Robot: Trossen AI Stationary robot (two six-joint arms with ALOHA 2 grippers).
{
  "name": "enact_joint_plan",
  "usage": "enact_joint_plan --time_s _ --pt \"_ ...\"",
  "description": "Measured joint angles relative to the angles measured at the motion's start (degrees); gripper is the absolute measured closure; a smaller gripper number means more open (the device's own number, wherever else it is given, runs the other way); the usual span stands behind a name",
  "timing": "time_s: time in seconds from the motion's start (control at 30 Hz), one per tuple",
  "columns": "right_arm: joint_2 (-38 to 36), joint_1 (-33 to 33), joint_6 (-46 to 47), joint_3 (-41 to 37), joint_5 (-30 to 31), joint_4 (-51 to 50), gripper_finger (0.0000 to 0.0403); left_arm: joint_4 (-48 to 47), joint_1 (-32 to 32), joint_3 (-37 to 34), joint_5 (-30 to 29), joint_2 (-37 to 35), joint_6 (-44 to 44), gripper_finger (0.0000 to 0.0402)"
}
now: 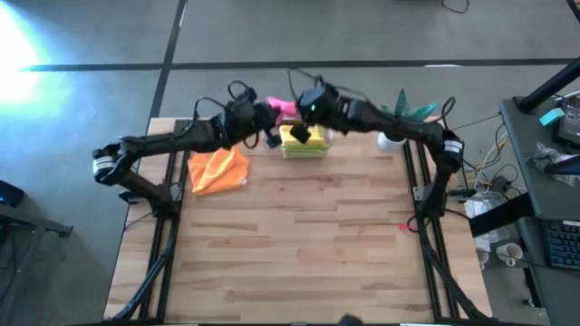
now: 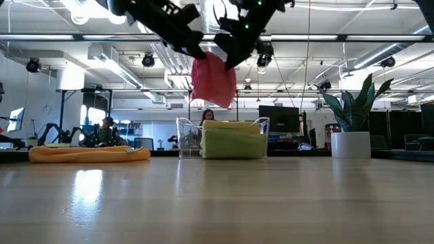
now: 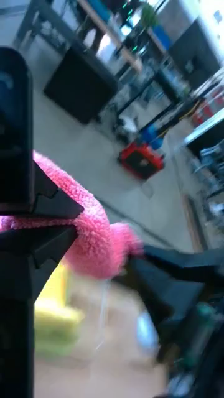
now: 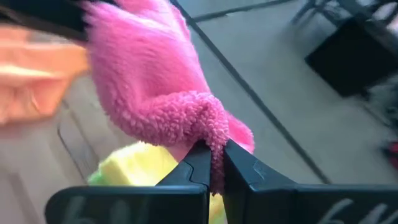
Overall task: Fold microfiber towels
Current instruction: Stack the pink microfiber towel on top of the yellow microfiber towel into the transparent bin
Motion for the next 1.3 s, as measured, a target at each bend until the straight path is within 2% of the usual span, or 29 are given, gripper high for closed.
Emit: enact_joint_plan --time_s 0.07,0.2,0.43,0.57,0.67,0.77,0.87,1.07,1.17,1.3 --pt "0.0 -2.7 -1.0 -0.4 -3.5 2.0 0.0394 2.7 2.3 1.4 1.2 2.3 1.4 0.0401" --pt "0.8 -7.8 -3.1 -0.7 -4.8 3.3 0.0394 3.6 6.5 6.0 3.5 9.2 4.3 0.0401" --pt "5.1 -15.9 -8.7 -0.7 -10.5 8.4 0.0394 3.5 11.3 18.4 3.9 23.1 10.8 0.0401" --pt "8.0 -19.0 -11.5 -0.8 -13.7 8.3 0.0394 -1.6 13.6 25.0 4.0 28.7 10.9 0.0401" --pt "8.8 -20.1 -13.1 -0.8 -16.5 4.5 0.0394 -10.0 14.3 27.4 4.2 30.4 10.4 0.0401" --pt "9.3 -20.1 -15.4 -0.9 -17.6 -0.3 0.0394 -18.3 14.2 27.2 7.0 30.8 10.0 0.0401" --pt "9.4 -20.1 -15.8 -0.9 -21.9 -4.2 0.0394 -24.5 13.7 27.1 10.2 30.8 8.9 0.0401" --pt "9.4 -19.7 -15.1 -0.9 -30.2 -11.9 0.0394 -31.3 12.8 27.1 18.3 30.6 8.8 0.0401" --pt "9.5 -19.1 -15.1 -1.1 -31.4 -15.1 0.0394 -33.8 12.2 27.0 21.6 30.6 8.8 0.0401" --pt "10.6 -18.8 -15.1 -1.7 -32.3 -17.0 0.0394 -34.3 11.7 26.5 22.5 30.6 8.8 0.0401"
